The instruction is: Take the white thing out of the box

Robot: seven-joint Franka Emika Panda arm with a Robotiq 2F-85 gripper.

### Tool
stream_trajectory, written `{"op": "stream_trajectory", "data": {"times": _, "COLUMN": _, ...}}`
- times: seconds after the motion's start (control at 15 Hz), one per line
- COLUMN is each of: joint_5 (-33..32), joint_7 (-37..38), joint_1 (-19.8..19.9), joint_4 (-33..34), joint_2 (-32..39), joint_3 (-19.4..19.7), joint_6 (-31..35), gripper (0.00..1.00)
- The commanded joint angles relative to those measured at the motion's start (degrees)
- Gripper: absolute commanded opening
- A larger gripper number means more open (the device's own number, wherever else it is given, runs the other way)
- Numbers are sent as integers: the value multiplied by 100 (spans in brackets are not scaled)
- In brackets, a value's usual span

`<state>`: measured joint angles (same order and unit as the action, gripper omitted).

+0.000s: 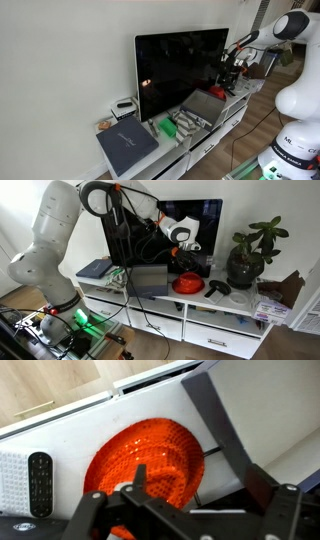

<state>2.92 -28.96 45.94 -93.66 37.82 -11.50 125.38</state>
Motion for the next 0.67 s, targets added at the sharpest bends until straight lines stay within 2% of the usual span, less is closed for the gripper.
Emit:
{"op": "stream_trajectory", "data": {"times": 0.0, "joint_5": 329, "joint_7": 99, "joint_1": -431, "joint_4": -1385, "joint_2": -1164, "joint_3": 533, "joint_6": 25, "gripper": 100}}
{"op": "stream_trajectory", "data": {"times": 0.2, "joint_5": 279, "joint_7": 247, "joint_1": -897, "joint_4": -2258, "joint_2": -1880, "joint_3": 926, "joint_6": 89, "gripper": 100}}
{"op": "stream_trajectory", "data": {"times": 0.6, "joint_5": -344, "joint_7": 774, "joint_1": -2275, "joint_4": -3918, "joint_2": -3183, "joint_3": 1686, "joint_6": 263, "gripper": 100}}
